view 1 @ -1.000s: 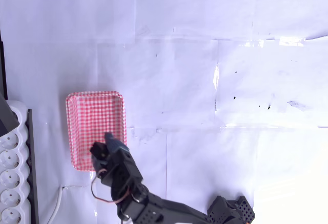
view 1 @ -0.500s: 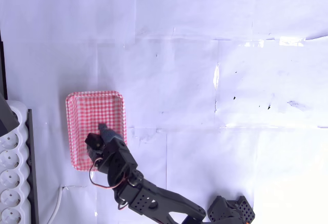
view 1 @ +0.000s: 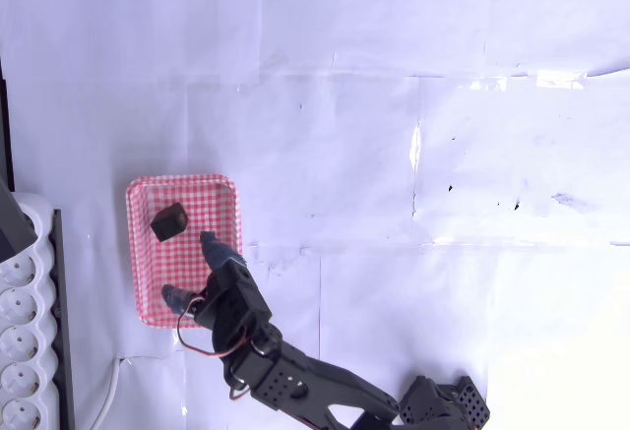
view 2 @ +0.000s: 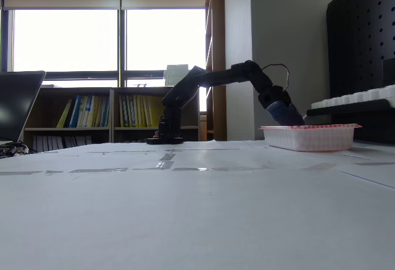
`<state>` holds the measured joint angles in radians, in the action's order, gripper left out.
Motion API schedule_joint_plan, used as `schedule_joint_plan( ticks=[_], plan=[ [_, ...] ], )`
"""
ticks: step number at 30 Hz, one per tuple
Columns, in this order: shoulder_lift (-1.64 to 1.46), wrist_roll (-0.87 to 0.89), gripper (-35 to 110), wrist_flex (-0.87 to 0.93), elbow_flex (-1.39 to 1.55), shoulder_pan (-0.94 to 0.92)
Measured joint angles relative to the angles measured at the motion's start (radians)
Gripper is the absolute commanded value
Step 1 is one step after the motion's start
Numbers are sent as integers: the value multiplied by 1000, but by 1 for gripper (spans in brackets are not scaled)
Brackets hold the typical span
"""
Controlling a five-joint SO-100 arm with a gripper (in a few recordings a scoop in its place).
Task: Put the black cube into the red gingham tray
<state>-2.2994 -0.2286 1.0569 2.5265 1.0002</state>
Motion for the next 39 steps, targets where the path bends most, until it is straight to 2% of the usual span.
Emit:
schedule_joint_plan(
  ticks=[6,8,10,12,16,21,26,32,39],
  plan=[
    [370,11,34,-9,-158,-61],
    [535,44,27,-46,-296,-106],
    [712,77,18,-132,-472,-175],
    [907,104,0,-252,-703,-264],
    [1313,86,0,-453,-1204,-466],
    [1735,37,0,-365,-1545,-693],
    [2059,155,0,-328,-1914,-885],
    [2240,238,0,-268,-2329,-960],
    [2352,235,0,-117,-2519,-962]
  ],
)
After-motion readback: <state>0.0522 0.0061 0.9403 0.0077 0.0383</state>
